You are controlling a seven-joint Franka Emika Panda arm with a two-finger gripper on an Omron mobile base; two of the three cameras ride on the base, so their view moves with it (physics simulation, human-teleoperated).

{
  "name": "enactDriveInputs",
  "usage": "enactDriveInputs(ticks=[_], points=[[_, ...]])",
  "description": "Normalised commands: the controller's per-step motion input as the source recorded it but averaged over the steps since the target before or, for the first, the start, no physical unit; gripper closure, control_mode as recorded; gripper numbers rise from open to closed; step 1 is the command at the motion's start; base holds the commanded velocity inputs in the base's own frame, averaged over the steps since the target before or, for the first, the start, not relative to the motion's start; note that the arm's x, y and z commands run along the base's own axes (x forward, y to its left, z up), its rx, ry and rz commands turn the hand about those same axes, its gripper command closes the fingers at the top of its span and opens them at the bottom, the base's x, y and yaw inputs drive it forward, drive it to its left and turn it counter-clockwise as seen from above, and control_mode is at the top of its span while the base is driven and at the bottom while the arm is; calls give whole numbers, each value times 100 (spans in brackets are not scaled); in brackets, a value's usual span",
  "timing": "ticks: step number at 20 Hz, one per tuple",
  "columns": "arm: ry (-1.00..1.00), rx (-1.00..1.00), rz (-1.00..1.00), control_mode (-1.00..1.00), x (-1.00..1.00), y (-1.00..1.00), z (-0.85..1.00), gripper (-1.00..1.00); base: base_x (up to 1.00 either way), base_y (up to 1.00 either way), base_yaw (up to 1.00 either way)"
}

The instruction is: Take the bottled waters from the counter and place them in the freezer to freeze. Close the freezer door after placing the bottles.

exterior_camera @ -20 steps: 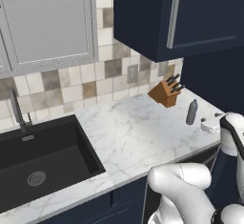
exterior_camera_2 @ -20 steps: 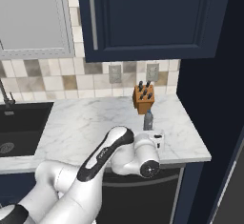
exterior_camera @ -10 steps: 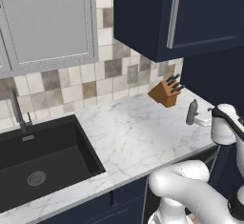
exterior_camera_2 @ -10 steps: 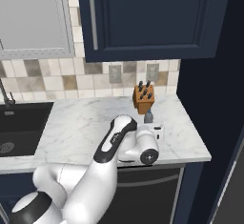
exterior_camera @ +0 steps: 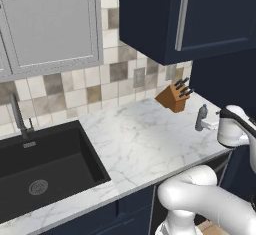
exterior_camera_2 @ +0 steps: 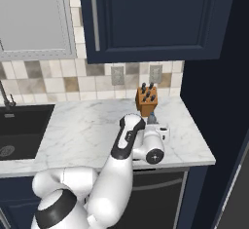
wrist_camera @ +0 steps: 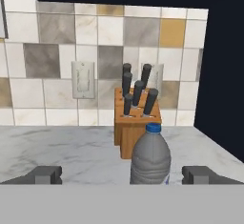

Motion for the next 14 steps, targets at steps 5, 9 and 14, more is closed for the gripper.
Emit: enactDriveInputs(ticks=[5,9,14], points=[[0,0,0,-100,1,-13,-12,-100,0,0,0],[0,0,0,-100,11,-16,-12,-100,0,0,0],[0,0,0,-100,20,-19,-8,-100,0,0,0]])
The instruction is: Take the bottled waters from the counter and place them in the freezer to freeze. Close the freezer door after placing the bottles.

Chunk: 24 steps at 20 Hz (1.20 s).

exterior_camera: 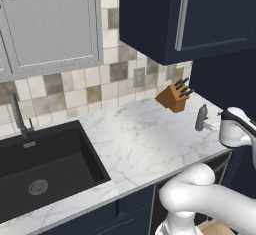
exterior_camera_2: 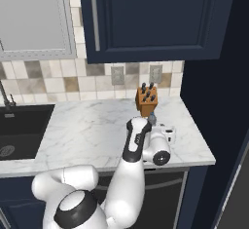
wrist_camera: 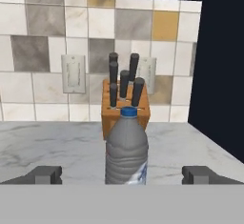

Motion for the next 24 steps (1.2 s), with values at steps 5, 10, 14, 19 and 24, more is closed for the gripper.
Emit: enactDriveInputs(ticks=[5,10,14,19,24], points=[[0,0,0,-100,15,-9,-13,-100,0,0,0],[0,0,0,-100,2,0,-10,-100,0,0,0],[0,0,0,-100,0,4,-1,-100,0,0,0],[0,0,0,-100,15,0,0,-100,0,0,0],[2,0,0,-100,25,0,0,-100,0,0,0]])
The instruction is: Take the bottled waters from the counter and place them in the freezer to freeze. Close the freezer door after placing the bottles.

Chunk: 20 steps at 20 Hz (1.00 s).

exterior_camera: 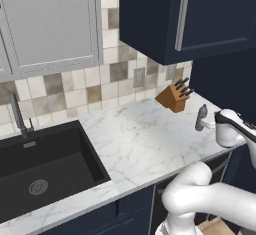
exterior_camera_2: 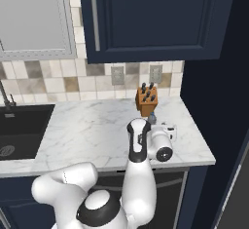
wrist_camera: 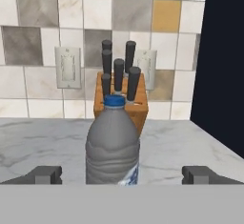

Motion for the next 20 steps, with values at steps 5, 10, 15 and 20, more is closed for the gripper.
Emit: enactDriveInputs(ticks=[5,10,15,20], points=[[0,0,0,-100,15,4,0,-100,0,0,0],[0,0,0,-100,8,6,0,-100,0,0,0],[0,0,0,-100,7,1,0,-100,0,0,0],[0,0,0,-100,11,1,0,-100,0,0,0]])
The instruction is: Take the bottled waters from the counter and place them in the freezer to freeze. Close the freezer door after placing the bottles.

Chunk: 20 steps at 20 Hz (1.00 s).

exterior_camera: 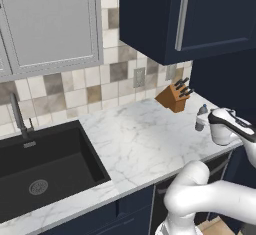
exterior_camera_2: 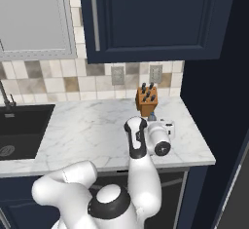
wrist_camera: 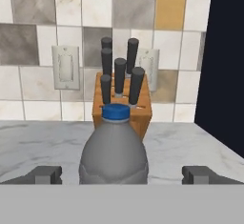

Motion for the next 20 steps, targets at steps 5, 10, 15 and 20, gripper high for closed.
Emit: enactDriveInputs(ticks=[5,10,15,20], points=[[0,0,0,-100,12,3,0,-100,0,0,0],[0,0,1,-100,9,6,0,-100,0,0,0],[0,0,1,-100,8,11,0,100,0,0,0],[0,0,0,-100,11,2,0,100,0,0,0]])
